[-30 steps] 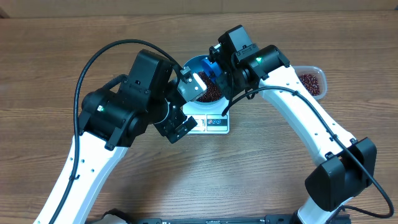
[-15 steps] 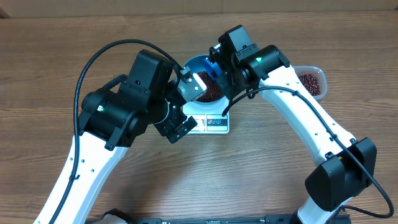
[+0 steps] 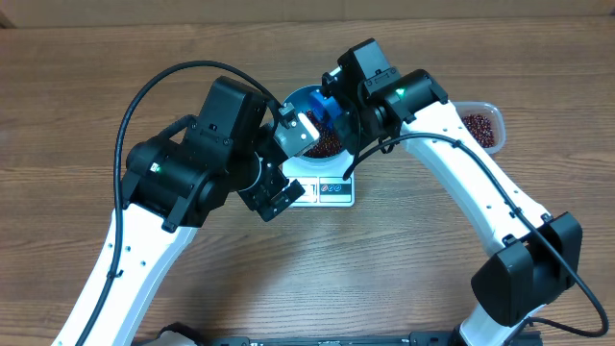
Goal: Scoop item into bowl and weigh 150g on scale
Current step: 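Tilt the blue cup with the right gripper to pour beans into the bowl, then move the empty blue cup with the right gripper back to the bean container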
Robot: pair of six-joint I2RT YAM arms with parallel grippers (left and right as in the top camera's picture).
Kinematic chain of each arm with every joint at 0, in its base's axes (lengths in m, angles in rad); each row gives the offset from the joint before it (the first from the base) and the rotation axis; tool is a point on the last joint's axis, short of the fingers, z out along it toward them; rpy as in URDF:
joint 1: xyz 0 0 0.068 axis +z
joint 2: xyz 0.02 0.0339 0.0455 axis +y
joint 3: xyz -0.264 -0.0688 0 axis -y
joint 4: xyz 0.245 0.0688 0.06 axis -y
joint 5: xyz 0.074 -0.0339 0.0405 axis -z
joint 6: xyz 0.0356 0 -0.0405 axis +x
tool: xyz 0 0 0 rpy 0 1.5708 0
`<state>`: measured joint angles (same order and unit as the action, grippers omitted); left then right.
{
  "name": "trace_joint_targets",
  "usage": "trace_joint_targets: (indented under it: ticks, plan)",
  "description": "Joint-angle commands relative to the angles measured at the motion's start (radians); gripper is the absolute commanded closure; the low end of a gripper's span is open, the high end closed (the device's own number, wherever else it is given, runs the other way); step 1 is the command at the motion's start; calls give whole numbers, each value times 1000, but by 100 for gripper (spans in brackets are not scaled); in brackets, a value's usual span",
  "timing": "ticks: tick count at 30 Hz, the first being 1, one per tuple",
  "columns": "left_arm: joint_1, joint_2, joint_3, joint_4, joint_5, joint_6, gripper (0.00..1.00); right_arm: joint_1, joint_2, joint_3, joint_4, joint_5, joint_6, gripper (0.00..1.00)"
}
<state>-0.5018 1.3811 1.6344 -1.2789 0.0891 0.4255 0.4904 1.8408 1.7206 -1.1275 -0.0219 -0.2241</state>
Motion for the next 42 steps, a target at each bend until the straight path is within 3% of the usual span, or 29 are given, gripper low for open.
trace_joint_targets:
  ticks: [1,19,32,42]
  plan:
    - [4,-7,19,0,-3,0,0,-31,-34,35,0,-147,37,96]
    - [4,-7,20,0,-3,0,0,-138,-35,36,-29,-455,138,96]
    - [4,-7,20,0,-3,0,1,-293,-35,222,-58,-464,150,96]
    - [4,-7,19,0,-3,0,0,-410,-35,231,-159,-383,146,96]
